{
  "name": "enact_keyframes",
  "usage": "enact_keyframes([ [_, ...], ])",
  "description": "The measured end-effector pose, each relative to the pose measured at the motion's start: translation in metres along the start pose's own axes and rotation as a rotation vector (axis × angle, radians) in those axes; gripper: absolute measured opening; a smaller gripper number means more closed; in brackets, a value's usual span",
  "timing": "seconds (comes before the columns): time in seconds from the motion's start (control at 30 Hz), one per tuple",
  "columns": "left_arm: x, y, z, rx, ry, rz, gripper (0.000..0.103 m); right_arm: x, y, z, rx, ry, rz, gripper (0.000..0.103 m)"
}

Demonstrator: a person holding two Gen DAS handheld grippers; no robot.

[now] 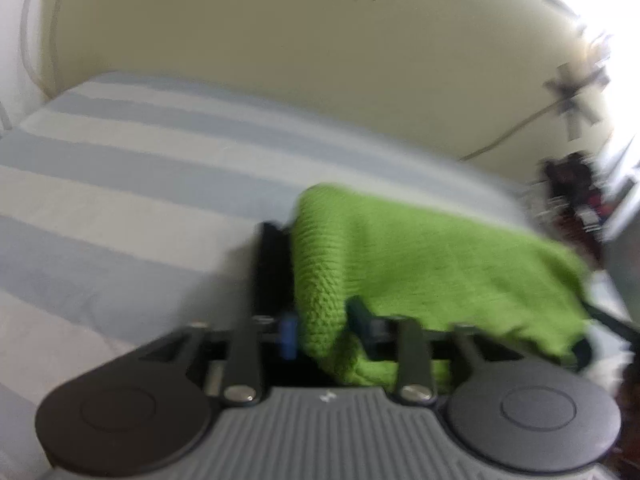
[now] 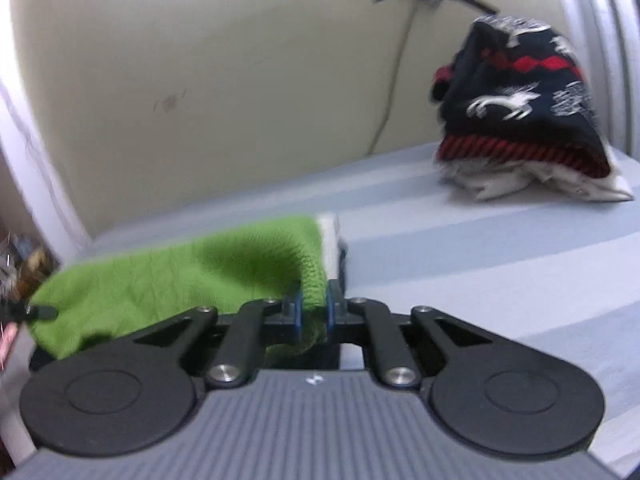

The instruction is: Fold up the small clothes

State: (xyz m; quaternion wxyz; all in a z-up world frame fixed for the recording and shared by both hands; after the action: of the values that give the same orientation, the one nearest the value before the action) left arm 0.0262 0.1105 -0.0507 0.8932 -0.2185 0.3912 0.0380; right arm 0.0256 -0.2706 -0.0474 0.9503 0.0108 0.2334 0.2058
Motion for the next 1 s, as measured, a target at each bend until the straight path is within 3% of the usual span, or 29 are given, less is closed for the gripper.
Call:
enact_keyframes([
  [0.07,0.0,0.004,0.001,-0.025,-0.005,-0.021,0.049,-0.006,0.002,0.001,-0.019,-0.004,-0.017,0.045],
  [0.2,-0.033,0.004,0.015,-0.032,-0.144,-0.012,0.053,-0.033,-0.009,0.016,0.019,-0.12,-0.04,0.048],
  [0.33,-0.055,-0.029,0.025,0.037,-0.256,-0.077,0.067,-0.037,0.0,0.034,-0.023,-0.162,-0.026,0.049],
  [0.53,-0.003,-0.084,0.021,0.207,-0.236,-0.072,0.071,0.011,0.054,0.046,-0.139,-0.121,0.061,0.048],
  [0.7,0.059,-0.068,0.014,0.25,-0.175,0.115,0.074,0.063,0.057,0.031,-0.161,0.027,0.034,0.049],
  [0.73,0.066,-0.061,0.012,0.254,-0.184,0.117,0.082,0.065,0.057,0.027,-0.175,0.013,0.034,0.049],
  [0.83,0.068,-0.051,0.017,0.184,-0.171,0.072,0.084,0.061,0.062,0.024,-0.196,-0.002,0.022,0.049],
  [0.9,0.068,-0.048,0.016,0.178,-0.172,0.08,0.088,0.06,0.064,0.023,-0.203,-0.004,0.023,0.051],
  [0.93,0.07,-0.046,0.017,0.172,-0.17,0.1,0.099,0.057,0.065,0.022,-0.198,-0.006,0.027,0.052],
  [1.0,0.076,-0.04,0.021,0.127,-0.15,0.097,0.102,0.056,0.063,0.021,-0.175,-0.013,0.042,0.053],
])
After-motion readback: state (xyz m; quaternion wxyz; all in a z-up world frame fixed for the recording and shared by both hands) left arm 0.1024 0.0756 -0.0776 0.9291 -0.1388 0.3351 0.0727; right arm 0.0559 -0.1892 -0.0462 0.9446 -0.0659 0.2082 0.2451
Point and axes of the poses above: each gripper's, at about its wrist camera, not at the fingertips, and x roughly the way its jaws point, y to its left, z to its top, the point moved 5 cm from there along x, roughly the way its jaws point, and after that the axes turned 9 degrees about -x, right-handed, at the moved point
